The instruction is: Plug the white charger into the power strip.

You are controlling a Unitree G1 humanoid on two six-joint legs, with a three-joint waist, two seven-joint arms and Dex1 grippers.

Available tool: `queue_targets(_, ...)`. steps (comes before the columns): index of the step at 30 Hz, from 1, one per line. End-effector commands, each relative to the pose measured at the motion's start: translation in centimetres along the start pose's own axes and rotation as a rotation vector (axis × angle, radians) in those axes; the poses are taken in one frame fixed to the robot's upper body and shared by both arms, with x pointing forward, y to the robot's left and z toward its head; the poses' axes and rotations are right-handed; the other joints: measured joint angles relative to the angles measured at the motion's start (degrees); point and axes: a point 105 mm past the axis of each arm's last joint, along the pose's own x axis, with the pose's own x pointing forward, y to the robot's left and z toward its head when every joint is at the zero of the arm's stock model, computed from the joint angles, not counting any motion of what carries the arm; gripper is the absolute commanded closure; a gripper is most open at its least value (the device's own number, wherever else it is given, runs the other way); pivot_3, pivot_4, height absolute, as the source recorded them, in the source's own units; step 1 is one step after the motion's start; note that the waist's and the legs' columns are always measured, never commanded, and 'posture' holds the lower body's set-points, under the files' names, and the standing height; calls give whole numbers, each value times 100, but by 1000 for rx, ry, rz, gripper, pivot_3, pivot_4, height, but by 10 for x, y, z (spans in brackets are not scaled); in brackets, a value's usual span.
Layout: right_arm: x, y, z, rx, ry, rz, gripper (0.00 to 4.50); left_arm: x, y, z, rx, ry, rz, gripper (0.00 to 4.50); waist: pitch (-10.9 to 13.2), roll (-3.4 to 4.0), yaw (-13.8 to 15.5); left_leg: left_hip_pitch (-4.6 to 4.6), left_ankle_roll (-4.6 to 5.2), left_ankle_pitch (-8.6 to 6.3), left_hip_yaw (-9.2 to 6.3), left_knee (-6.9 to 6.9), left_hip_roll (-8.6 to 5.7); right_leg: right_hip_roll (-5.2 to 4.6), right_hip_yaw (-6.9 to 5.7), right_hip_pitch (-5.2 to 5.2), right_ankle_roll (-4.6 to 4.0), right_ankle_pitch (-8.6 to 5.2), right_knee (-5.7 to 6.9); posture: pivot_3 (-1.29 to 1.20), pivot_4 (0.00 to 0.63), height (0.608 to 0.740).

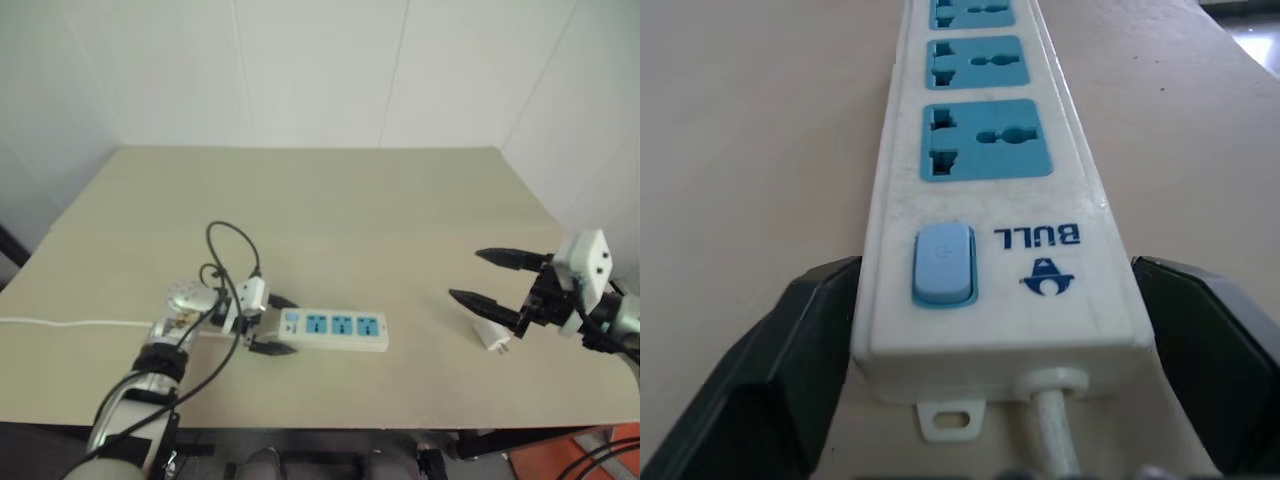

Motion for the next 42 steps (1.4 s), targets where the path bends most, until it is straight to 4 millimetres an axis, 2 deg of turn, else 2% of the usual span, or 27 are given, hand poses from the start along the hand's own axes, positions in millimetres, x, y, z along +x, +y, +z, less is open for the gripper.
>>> queue_targets(1,-2,0,11,-33,-23,-5,0,-7,10,20,44,-46,34,33,0,0,-2,0,0,0,0,0,0,0,0,0,0,0,0,0,150,740)
queue_targets(6,-3,0,10,-29,-20,-9,0,-16,13,30,71,-79,65,33,0,0,-9,2,0,0,0,0,1,1,0,0,0,0,0,0,150,740)
queue_targets(10,-4,-1,11,-28,-17,-10,0,-21,7,30,68,-78,27,33,0,0,-16,3,0,0,1,-1,1,1,1,0,0,0,0,0,150,740)
queue_targets(18,-5,1,13,-22,-10,4,0,-7,5,29,37,-205,43,33,0,0,6,0,0,0,0,0,1,1,0,1,-1,0,-2,0,150,740)
queue_targets(22,-3,3,14,-18,-16,8,0,-3,-2,18,10,-181,13,33,0,0,-25,3,0,0,0,0,2,3,0,1,-1,0,-1,0,150,740)
queue_targets(32,-1,6,17,-15,-34,18,0,-5,-5,-10,-11,-76,2,33,0,0,-9,4,0,0,0,-1,3,4,1,2,-1,0,-2,0,150,740)
queue_targets(38,-1,7,20,-15,-41,22,0,6,-9,-17,-27,-77,-11,33,-4,7,2,7,0,0,0,0,3,3,1,5,0,0,-1,0,150,740)
queue_targets(42,0,6,19,-14,-39,23,0,15,-10,-13,-33,-116,-22,33,-12,19,32,8,0,0,0,1,-1,-1,0,8,1,-1,-1,0,150,740)
